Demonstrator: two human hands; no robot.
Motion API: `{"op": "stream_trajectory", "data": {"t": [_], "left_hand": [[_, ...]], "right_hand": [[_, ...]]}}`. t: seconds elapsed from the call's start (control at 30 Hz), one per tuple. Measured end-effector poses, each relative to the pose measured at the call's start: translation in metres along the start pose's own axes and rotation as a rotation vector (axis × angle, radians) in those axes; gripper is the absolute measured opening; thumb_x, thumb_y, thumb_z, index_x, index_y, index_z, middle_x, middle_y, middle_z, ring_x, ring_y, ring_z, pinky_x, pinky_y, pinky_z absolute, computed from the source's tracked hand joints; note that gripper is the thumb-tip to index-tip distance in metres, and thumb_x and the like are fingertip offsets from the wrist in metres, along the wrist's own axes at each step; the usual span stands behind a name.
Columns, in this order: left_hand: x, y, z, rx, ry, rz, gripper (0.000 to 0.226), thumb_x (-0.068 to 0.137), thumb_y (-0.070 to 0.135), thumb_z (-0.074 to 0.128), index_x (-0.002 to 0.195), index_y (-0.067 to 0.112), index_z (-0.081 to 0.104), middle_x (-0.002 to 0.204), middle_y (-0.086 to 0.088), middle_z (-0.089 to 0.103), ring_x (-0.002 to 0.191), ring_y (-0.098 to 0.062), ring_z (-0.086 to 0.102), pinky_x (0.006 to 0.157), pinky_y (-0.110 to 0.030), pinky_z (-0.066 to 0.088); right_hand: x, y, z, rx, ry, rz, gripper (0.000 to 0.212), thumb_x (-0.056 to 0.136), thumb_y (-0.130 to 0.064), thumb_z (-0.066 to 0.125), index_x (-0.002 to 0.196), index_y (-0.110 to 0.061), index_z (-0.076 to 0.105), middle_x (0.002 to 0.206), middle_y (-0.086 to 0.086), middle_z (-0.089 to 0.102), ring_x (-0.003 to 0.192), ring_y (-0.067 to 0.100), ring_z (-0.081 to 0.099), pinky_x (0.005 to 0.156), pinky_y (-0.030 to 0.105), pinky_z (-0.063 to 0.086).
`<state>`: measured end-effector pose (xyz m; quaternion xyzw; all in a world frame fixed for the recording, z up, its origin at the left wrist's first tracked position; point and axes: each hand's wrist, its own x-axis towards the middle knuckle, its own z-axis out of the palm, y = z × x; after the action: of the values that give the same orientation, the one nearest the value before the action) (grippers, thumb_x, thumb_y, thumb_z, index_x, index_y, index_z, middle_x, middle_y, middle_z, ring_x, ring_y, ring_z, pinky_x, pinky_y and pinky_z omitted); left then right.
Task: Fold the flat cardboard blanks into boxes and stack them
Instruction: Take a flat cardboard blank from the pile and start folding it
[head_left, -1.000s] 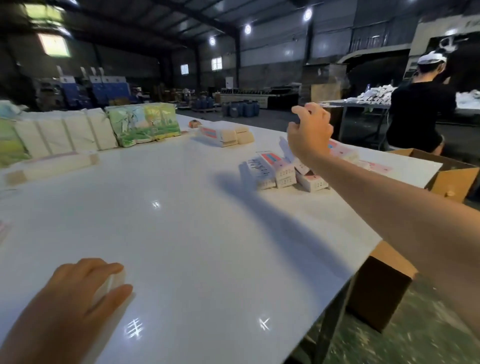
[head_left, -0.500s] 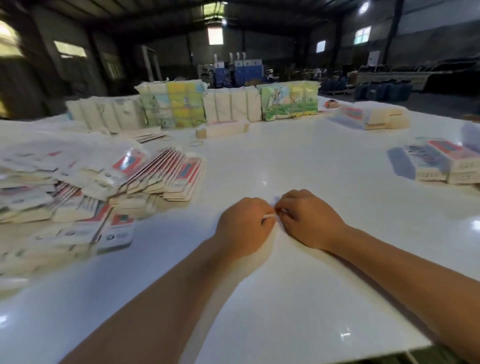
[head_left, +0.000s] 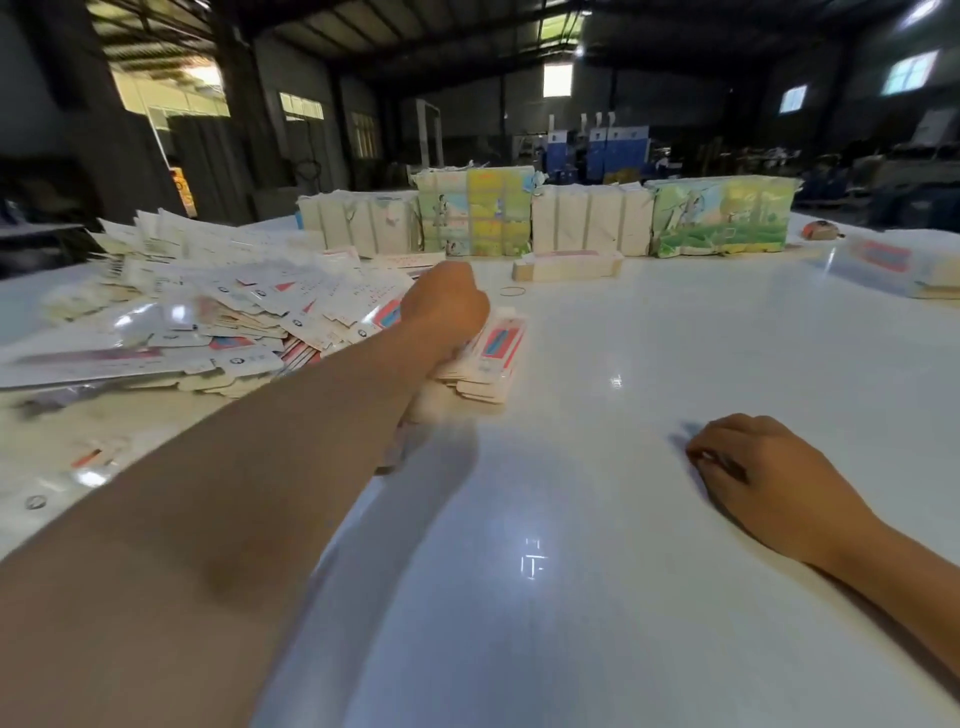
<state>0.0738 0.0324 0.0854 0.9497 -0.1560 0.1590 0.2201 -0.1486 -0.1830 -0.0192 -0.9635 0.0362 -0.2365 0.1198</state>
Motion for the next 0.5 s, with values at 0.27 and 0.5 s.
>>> {"op": "stream_trajectory", "data": {"t": [0.27, 0.5], "left_hand": [[0.020, -0.061, 0.033, 0.212, -0.249, -0.113, 0.051, 0.096, 0.047, 0.036, 0.130, 0.011, 0.048, 0.129, -0.010, 0.053, 0.115, -0.027, 0.050, 0.096, -0.038, 0.040], [0.018, -0.052, 0.027, 0.281, -0.019, -0.128, 0.010, 0.093, 0.023, 0.041, 0.088, 0.015, 0.045, 0.082, -0.002, 0.047, 0.078, -0.019, 0.045, 0.069, -0.033, 0.033]], "right_hand": [[0.003, 0.001, 0.001, -0.019, -0.005, -0.017, 0.010, 0.086, -0.015, 0.060, 0.083, -0.017, 0.070, 0.091, -0.003, 0.061, 0.083, 0.015, 0.047, 0.072, 0.028, 0.035], [0.003, -0.003, -0.001, -0.018, 0.018, -0.019, 0.009, 0.085, -0.012, 0.062, 0.081, -0.015, 0.070, 0.088, -0.008, 0.054, 0.082, 0.013, 0.045, 0.073, 0.029, 0.035]]}}
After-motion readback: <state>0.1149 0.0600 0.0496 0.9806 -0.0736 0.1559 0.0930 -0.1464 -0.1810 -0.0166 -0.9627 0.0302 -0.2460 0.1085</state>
